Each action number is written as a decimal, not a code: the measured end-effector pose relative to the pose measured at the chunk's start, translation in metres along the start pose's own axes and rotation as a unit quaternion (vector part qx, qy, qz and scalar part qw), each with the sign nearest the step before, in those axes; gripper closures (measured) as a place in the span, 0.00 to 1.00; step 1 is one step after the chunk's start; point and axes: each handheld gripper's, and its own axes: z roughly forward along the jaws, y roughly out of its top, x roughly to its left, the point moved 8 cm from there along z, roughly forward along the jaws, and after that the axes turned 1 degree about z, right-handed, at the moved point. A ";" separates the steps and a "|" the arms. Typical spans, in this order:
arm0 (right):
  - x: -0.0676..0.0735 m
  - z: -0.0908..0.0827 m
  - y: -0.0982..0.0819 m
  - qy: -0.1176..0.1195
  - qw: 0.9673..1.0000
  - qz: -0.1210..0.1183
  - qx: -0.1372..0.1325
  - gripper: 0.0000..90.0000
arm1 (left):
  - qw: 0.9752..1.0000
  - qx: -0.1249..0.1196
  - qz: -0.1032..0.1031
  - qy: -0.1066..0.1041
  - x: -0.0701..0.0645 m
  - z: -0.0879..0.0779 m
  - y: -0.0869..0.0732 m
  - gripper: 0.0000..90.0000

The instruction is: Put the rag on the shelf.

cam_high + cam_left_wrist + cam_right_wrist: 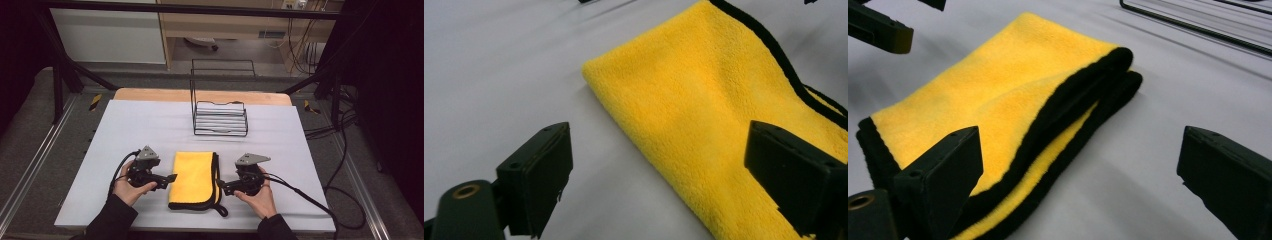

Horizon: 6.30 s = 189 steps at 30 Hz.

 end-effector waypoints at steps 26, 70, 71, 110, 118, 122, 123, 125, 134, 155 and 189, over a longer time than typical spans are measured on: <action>-0.009 -0.007 -0.011 0.001 1.000 0.001 -0.003 0.03 | 0.997 0.016 -0.041 0.061 0.041 0.047 0.020 0.40; -0.024 0.061 0.041 -0.019 0.998 0.066 -0.009 0.24 | 0.998 0.029 -0.046 0.036 0.028 0.070 0.016 0.85; -0.025 0.065 0.041 -0.021 0.998 0.067 -0.005 0.27 | 0.998 0.029 -0.043 0.038 0.028 0.070 0.016 0.85; -0.022 0.073 0.031 0.028 0.989 0.137 0.057 0.89 | 0.999 0.011 -0.041 0.016 0.029 0.062 0.020 0.91; -0.013 0.056 0.043 0.040 0.991 0.122 0.022 0.89 | 0.999 -0.025 -0.033 0.017 0.024 0.041 0.029 0.91; -0.009 0.049 0.047 0.044 0.992 0.116 0.011 0.90 | 0.999 -0.039 -0.030 0.015 0.020 0.031 0.033 0.91; -0.008 0.047 0.048 0.046 0.992 0.114 0.007 0.90 | 0.999 -0.041 -0.027 0.016 0.020 0.029 0.034 0.91; -0.006 0.043 0.050 0.048 0.993 0.111 -0.001 0.90 | 0.998 -0.048 -0.027 0.014 0.018 0.025 0.036 0.91; 0.002 0.026 0.058 0.047 0.994 0.092 -0.032 0.90 | 0.998 -0.067 -0.014 0.018 0.011 0.013 0.044 0.91; 0.013 -0.010 0.080 0.039 0.992 0.060 -0.103 0.90 | 0.991 -0.129 0.010 0.025 -0.008 -0.017 0.070 0.91; 0.018 -0.076 0.122 0.003 0.975 0.009 -0.221 0.90 | 0.970 -0.241 0.040 0.021 -0.040 -0.058 0.127 0.91</action>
